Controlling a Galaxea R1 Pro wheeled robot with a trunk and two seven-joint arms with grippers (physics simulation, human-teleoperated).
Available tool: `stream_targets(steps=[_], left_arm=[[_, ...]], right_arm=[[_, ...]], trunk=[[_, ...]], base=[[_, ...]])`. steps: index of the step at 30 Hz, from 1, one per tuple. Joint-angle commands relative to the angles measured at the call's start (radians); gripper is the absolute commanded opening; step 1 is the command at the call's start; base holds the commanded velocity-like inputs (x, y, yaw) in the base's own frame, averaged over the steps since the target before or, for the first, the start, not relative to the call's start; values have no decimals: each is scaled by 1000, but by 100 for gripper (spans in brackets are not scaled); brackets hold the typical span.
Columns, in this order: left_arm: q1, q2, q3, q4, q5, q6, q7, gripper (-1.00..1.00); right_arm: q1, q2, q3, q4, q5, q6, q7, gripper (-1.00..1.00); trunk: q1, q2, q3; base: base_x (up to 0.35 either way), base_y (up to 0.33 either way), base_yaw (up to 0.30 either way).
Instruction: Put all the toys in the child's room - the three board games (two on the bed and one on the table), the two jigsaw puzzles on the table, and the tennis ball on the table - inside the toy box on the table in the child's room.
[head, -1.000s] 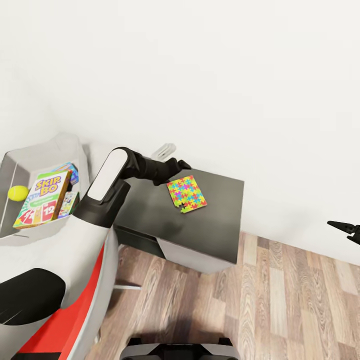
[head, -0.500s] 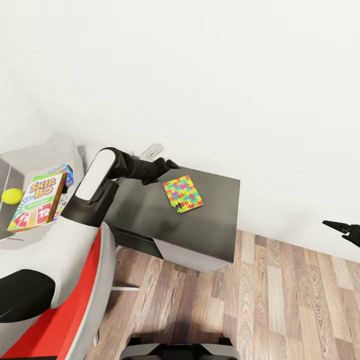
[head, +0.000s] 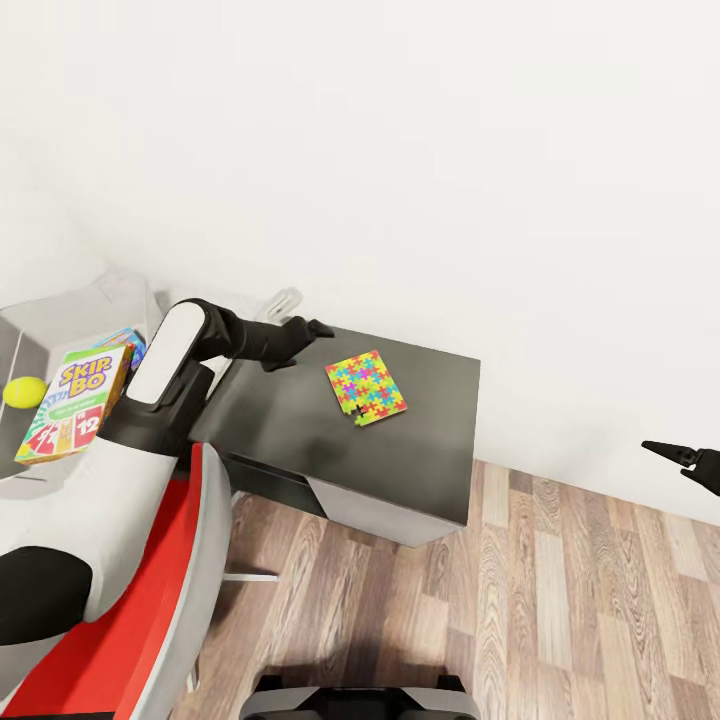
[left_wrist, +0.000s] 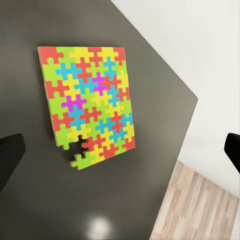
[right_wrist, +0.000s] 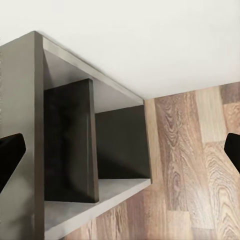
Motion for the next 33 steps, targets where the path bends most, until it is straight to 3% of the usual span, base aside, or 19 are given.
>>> stream_targets(steps=[1, 12, 33], left_arm=[[0, 7, 1, 0, 10, -1, 10, 100], [4, 33, 8, 60, 9, 0, 8, 100], [1, 15, 0, 110, 8, 1, 3, 100]], right_arm=[[-1, 0, -1, -1, 9, 5, 10, 100], [-1, 6, 2, -5, 10, 5, 11, 100], [-1, 7, 7, -6, 10, 5, 10, 100]], trunk=[[1, -2, -1], [1, -2, -1], [1, -2, -1]], base=[[0, 0, -2], [90, 0, -1], [40, 0, 0]])
